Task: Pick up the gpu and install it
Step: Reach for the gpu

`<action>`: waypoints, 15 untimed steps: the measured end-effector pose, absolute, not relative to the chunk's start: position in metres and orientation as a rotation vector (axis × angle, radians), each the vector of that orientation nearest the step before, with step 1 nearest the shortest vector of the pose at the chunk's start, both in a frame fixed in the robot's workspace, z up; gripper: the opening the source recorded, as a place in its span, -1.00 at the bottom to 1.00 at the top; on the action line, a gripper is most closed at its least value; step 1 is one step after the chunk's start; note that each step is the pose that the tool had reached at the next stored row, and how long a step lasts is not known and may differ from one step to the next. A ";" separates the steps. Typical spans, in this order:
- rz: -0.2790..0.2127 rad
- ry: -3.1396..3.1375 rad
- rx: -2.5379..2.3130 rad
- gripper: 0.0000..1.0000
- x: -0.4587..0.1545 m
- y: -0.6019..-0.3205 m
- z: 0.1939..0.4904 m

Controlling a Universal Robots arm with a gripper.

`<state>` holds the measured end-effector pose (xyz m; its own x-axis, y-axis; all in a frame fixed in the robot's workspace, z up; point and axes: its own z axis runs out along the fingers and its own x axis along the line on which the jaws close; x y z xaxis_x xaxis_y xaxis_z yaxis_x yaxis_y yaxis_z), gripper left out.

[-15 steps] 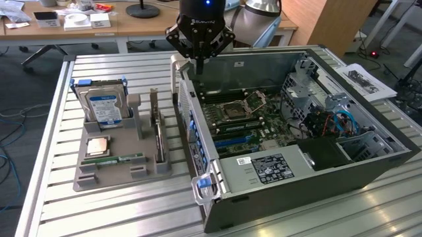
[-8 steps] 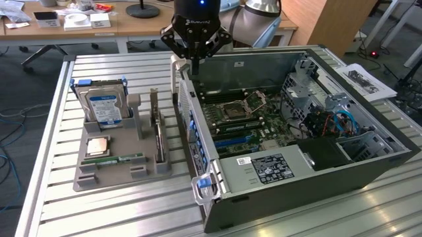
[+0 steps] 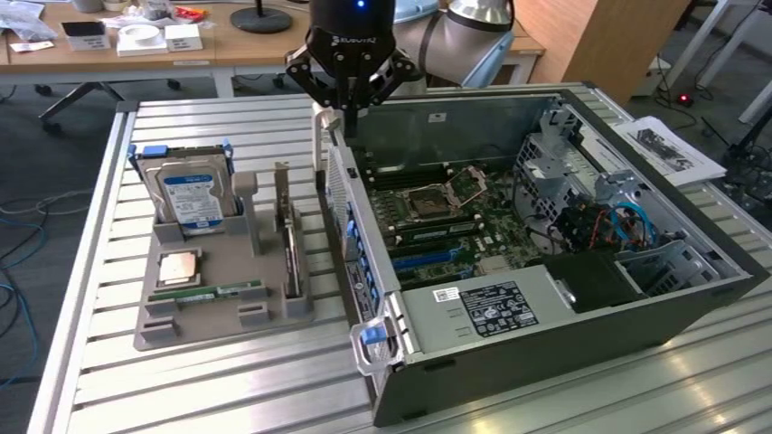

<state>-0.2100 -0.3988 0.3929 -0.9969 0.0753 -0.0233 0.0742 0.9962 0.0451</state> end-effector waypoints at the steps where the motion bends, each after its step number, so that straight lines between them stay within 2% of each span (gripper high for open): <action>1: 0.069 3.114 0.116 -0.79 -0.210 -0.399 0.393; 15: 0.069 3.114 0.117 -0.79 -0.216 -0.399 0.393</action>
<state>-0.2163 -0.3989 0.3929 -0.9969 0.0753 -0.0233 0.0742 0.9962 0.0451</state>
